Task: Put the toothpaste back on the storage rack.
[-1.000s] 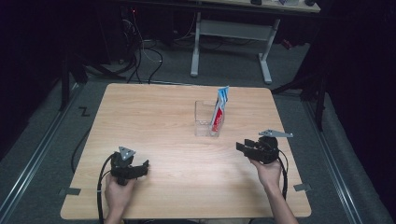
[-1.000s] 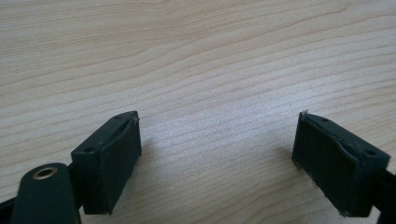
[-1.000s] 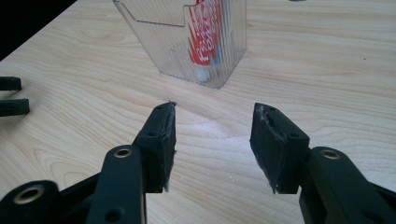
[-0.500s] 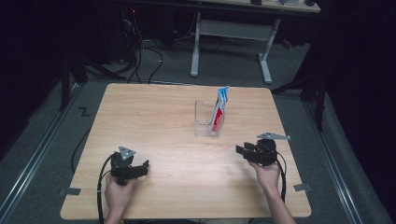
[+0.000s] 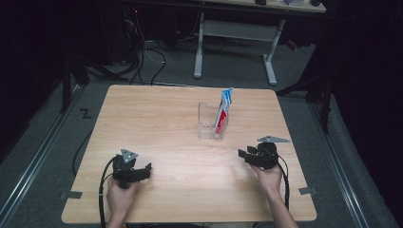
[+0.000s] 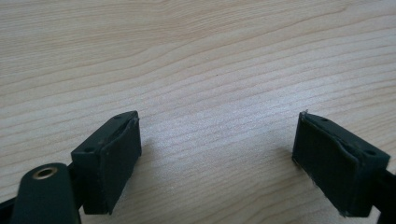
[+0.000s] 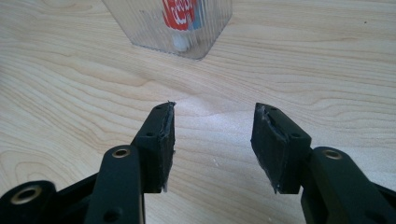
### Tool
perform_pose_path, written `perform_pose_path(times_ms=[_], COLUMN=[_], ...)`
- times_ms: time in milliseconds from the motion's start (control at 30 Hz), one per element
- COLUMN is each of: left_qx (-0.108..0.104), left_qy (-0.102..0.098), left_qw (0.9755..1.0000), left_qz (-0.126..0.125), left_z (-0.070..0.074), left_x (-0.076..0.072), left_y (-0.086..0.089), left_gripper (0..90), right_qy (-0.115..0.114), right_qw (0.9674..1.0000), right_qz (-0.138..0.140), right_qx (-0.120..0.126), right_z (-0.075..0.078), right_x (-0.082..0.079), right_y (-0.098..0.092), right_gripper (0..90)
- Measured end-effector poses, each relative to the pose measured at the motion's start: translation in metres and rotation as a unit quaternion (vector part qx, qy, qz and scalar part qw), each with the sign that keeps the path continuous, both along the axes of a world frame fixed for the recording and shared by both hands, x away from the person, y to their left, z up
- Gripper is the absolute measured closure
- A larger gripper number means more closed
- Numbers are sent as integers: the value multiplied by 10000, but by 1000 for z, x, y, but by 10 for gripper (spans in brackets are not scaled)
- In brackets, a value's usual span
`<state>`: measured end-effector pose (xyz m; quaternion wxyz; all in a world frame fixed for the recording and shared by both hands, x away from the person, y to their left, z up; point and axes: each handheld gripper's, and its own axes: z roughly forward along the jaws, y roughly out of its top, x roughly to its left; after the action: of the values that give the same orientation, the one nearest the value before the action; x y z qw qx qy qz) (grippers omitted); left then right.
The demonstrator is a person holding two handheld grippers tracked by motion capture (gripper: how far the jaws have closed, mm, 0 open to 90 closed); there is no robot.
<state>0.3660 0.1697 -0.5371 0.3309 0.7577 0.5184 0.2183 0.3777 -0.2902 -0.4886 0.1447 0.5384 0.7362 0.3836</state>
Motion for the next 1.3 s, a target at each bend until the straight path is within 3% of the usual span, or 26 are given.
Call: perform_pose_path(times_ms=[267,433,1300], left_qx=[2,3,4], left_qy=[5,4,3], left_qw=[10000,10000,10000], left_qz=[-4,-4,-5], left_z=[0,0,0], left_x=[0,0,0], left_y=[0,0,0], left_gripper=[157,157,157], right_qy=[-23,40,36], right_qw=[9997,9996,9971], right_qz=[-98,-167,-265], right_qx=[-224,-213,-710], right_z=[-9,-18,-35], right_x=[5,7,12], right_y=[4,4,12], right_gripper=[495,494,469])
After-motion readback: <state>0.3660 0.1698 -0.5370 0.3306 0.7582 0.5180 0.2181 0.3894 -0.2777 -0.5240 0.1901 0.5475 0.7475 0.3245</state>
